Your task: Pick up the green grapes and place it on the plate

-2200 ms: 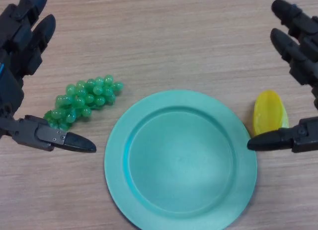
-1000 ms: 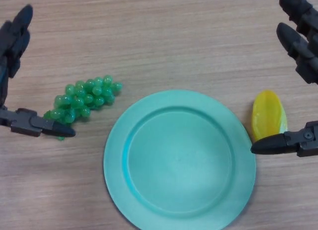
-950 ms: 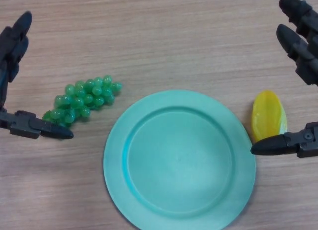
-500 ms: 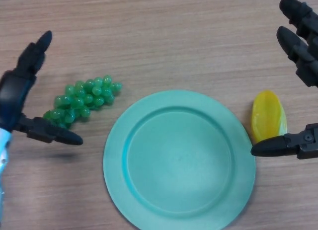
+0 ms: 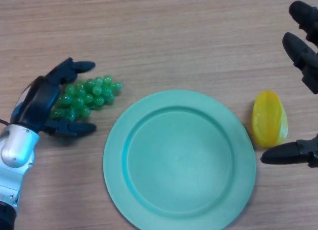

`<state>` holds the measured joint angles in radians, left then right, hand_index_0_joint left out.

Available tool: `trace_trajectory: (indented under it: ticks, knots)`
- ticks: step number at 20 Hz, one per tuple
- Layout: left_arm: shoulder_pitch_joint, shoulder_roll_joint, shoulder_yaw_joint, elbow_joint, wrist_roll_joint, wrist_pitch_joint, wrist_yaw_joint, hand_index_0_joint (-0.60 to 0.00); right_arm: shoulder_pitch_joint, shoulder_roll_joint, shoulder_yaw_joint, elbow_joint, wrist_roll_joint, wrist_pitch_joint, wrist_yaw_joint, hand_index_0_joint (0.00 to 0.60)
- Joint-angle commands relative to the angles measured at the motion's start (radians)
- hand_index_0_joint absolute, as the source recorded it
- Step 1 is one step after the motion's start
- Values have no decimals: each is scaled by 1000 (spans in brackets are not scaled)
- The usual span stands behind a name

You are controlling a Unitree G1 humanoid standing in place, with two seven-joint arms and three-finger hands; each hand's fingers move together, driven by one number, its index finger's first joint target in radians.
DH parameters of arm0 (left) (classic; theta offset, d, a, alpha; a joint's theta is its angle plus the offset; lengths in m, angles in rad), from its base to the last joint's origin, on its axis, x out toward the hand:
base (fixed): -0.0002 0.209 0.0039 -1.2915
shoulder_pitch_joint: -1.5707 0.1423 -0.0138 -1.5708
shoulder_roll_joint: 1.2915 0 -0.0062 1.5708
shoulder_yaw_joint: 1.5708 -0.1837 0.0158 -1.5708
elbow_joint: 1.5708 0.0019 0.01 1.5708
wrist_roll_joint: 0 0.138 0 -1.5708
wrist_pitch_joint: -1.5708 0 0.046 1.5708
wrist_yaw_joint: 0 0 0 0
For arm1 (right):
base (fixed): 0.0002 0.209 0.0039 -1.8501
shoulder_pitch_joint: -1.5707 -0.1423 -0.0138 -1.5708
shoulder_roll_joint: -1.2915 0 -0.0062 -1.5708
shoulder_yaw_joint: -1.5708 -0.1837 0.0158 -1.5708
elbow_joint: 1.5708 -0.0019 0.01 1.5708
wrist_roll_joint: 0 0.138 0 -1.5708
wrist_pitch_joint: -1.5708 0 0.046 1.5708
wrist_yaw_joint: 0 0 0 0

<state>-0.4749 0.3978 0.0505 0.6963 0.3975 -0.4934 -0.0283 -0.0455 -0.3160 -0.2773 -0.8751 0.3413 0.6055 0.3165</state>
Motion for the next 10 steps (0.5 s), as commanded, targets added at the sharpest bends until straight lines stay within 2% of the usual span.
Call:
trace_trajectory:
  ticks: [1, 4, 7, 9, 10]
  knots:
    - [-12, 35, 27, -59, -11, -35, -82, -600, -12, -36, -76, -70, 61, -59, -10, 0]
    - [22, 38, 55, -109, -49, 29, -126, -600, -14, -38, -83, -86, 80, -32, -11, 0]
    - [33, 46, 81, -147, -80, 32, -70, -600, -8, -38, -62, -90, 73, -17, -9, 0]
    - [54, 41, 105, -233, -163, 64, -69, -600, -9, -32, -60, -97, 77, -11, -6, 0]
    - [75, 40, 113, -322, -240, 123, -114, -600, -14, -34, -52, -94, 68, -15, -6, 0]
